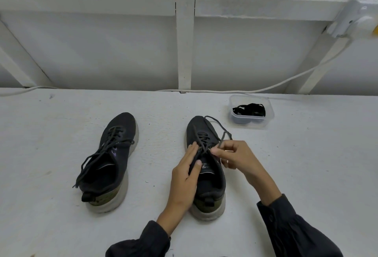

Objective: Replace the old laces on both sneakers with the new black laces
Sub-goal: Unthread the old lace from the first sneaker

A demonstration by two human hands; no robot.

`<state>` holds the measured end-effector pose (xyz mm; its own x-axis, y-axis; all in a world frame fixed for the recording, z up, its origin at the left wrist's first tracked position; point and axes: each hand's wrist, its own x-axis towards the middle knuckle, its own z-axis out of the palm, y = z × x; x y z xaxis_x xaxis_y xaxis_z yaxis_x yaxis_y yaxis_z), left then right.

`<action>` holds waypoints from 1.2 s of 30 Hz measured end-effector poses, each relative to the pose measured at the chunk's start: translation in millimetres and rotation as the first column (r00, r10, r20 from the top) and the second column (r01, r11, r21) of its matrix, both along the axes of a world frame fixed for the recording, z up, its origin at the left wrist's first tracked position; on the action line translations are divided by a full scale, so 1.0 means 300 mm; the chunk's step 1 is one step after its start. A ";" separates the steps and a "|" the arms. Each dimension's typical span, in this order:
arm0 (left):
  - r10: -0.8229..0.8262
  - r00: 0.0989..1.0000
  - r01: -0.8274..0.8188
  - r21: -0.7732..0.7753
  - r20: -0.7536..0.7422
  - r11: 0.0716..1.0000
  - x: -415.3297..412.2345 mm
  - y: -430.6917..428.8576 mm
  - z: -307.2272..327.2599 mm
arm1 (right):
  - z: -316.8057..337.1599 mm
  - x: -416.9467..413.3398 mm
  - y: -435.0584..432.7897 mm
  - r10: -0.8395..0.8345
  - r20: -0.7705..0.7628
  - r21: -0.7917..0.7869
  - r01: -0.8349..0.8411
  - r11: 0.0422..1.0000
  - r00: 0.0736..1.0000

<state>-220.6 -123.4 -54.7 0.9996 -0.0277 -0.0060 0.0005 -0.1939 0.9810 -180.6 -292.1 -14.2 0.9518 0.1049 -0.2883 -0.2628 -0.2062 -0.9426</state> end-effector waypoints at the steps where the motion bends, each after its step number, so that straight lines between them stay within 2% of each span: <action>1: -0.001 1.000 0.001 -0.003 0.001 1.000 0.000 0.001 0.000 | 0.004 0.005 -0.001 -0.046 0.040 0.014 0.046 0.999 0.998; 4: -0.003 1.000 0.003 -0.010 0.006 1.000 0.001 0.001 0.002 | 0.006 0.041 -0.026 -0.356 0.109 0.122 0.343 0.931 0.928; 6: -0.001 1.000 0.001 -0.022 -0.003 1.000 0.002 -0.001 0.001 | 0.006 0.059 -0.045 -0.461 0.100 0.171 0.441 0.881 0.882; 8: 0.001 1.000 -0.001 -0.016 -0.003 1.000 0.001 -0.003 -0.001 | 0.004 0.057 -0.045 -0.365 0.072 0.140 0.353 0.925 0.928; 11: 0.005 1.000 -0.005 0.004 0.008 1.000 0.002 -0.004 -0.001 | -0.007 0.019 -0.009 -0.056 0.002 -0.013 0.056 0.998 0.998; 13: 0.004 1.000 -0.004 0.012 0.010 1.000 0.003 -0.007 0.001 | -0.023 -0.001 0.008 0.002 0.016 -0.002 -0.002 1.000 1.000; 15: 0.003 1.000 -0.003 0.011 0.002 1.000 0.002 -0.007 0.002 | -0.030 0.000 0.010 -0.064 0.058 0.039 0.062 0.997 0.996; 17: 0.000 1.000 0.000 0.008 0.003 1.000 -0.001 -0.003 0.002 | -0.030 0.017 0.001 -0.213 0.084 0.102 0.204 0.974 0.973; 19: -0.002 1.000 0.002 -0.002 -0.001 1.000 -0.002 -0.001 0.004 | -0.023 0.040 -0.030 -0.433 0.079 0.204 0.411 0.889 0.898; 21: -0.002 1.000 0.002 -0.013 -0.003 1.000 -0.002 -0.002 0.002 | -0.007 0.051 -0.074 -0.559 0.085 0.221 0.531 0.818 0.825; 25: 0.002 1.000 -0.002 -0.013 -0.002 1.000 -0.002 -0.004 -0.005 | -0.013 0.022 -0.096 -0.528 0.068 0.125 0.518 0.846 0.847; 30: -0.003 1.000 0.003 -0.026 -0.001 1.000 0.002 0.000 0.000 | -0.040 -0.062 -0.033 -0.444 -0.084 0.064 0.449 0.891 0.892; 33: 0.010 1.000 -0.012 -0.089 -0.027 0.996 0.010 0.014 0.019 | -0.045 -0.117 0.049 -0.360 -0.014 0.062 0.360 0.931 0.933; 36: 0.042 0.999 -0.043 -0.129 -0.013 0.991 0.036 0.044 0.025 | -0.053 -0.142 0.109 -0.363 0.078 0.100 0.355 0.929 0.928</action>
<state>-210.0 -110.3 -47.2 0.9998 0.0135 -0.0158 0.0167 -0.0654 0.9977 -223.3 -259.3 -30.0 0.9523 -0.2296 -0.2012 -0.2146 -0.0350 -0.9761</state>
